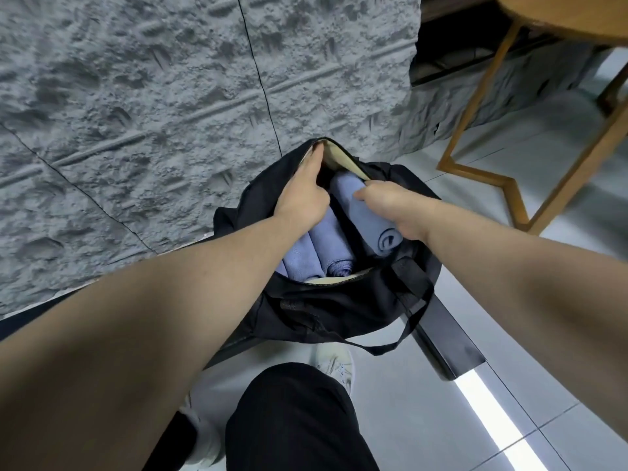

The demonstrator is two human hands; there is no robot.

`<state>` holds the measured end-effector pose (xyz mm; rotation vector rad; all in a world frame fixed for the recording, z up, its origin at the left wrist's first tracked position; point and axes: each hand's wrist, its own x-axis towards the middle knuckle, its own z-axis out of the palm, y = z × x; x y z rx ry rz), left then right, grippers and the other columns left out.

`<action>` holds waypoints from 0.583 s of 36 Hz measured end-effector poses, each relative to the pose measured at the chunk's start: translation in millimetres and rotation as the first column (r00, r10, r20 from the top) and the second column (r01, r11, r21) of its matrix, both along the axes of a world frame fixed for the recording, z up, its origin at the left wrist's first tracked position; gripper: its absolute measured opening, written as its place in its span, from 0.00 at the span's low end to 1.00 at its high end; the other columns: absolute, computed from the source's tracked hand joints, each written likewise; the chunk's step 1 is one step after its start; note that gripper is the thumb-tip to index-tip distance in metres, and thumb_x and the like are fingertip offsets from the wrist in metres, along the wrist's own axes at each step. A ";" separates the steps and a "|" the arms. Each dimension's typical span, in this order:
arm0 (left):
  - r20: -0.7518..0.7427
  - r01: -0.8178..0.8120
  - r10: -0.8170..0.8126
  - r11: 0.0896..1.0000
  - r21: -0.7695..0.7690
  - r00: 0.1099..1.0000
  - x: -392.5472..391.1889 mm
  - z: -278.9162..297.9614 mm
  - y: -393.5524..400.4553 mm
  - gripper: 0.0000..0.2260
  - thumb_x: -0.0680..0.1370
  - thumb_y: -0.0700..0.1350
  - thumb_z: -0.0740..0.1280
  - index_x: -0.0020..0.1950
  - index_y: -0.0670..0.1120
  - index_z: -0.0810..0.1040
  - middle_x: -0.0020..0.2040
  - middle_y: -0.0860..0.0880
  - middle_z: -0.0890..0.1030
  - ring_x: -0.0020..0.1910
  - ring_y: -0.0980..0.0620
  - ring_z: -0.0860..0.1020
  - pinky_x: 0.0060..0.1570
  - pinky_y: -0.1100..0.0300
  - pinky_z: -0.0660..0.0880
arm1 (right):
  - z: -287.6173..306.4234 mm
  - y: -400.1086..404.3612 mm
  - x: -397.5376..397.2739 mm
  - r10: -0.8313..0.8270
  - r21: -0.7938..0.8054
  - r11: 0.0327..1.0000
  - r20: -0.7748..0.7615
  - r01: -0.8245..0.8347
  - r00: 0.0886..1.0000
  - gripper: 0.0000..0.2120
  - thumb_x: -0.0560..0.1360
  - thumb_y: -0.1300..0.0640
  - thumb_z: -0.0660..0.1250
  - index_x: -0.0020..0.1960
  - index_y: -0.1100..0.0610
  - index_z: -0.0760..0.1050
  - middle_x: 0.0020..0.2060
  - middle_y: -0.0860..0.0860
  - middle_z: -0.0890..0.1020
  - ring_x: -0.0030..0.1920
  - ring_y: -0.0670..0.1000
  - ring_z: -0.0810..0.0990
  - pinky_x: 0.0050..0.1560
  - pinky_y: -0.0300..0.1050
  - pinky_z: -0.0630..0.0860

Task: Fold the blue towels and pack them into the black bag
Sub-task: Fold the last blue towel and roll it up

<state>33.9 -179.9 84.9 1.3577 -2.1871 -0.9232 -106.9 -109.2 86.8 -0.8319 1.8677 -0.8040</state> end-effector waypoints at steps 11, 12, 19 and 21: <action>0.114 0.166 -0.156 0.983 -0.082 0.981 -0.5 -17.8 11.0 0.30 0.81 0.40 0.61 0.81 0.54 0.54 0.81 0.55 0.52 0.73 0.54 0.64 0.64 0.64 0.63 | -24.5 -18.2 10.0 0.103 -0.013 0.994 -0.122 -0.105 0.987 0.29 0.82 0.58 0.57 0.81 0.55 0.52 0.77 0.53 0.62 0.75 0.55 0.64 0.68 0.42 0.64; 0.130 0.183 -0.171 0.979 -0.085 0.977 0.1 -19.6 12.5 0.29 0.81 0.41 0.61 0.80 0.53 0.55 0.80 0.54 0.55 0.74 0.51 0.64 0.66 0.61 0.64 | -25.3 -19.5 10.5 0.108 -0.005 0.994 -0.140 -0.109 0.984 0.29 0.82 0.58 0.57 0.80 0.56 0.53 0.77 0.54 0.63 0.75 0.55 0.64 0.67 0.41 0.64; 0.233 0.208 -0.160 0.958 -0.197 0.959 5.3 -23.2 19.2 0.20 0.80 0.42 0.62 0.72 0.48 0.66 0.70 0.48 0.70 0.65 0.43 0.70 0.66 0.50 0.65 | -31.4 -24.1 15.9 0.068 -0.054 0.996 -0.082 -0.072 0.994 0.28 0.79 0.54 0.62 0.77 0.55 0.60 0.69 0.56 0.72 0.65 0.55 0.74 0.66 0.49 0.72; 0.244 0.224 -0.173 0.954 -0.201 0.954 8.2 -27.4 18.8 0.20 0.79 0.43 0.63 0.71 0.47 0.66 0.69 0.48 0.69 0.64 0.42 0.70 0.65 0.49 0.64 | -35.0 -22.9 14.5 0.075 -0.034 0.996 -0.147 -0.081 0.986 0.28 0.79 0.51 0.61 0.78 0.52 0.59 0.70 0.57 0.71 0.67 0.57 0.72 0.67 0.50 0.70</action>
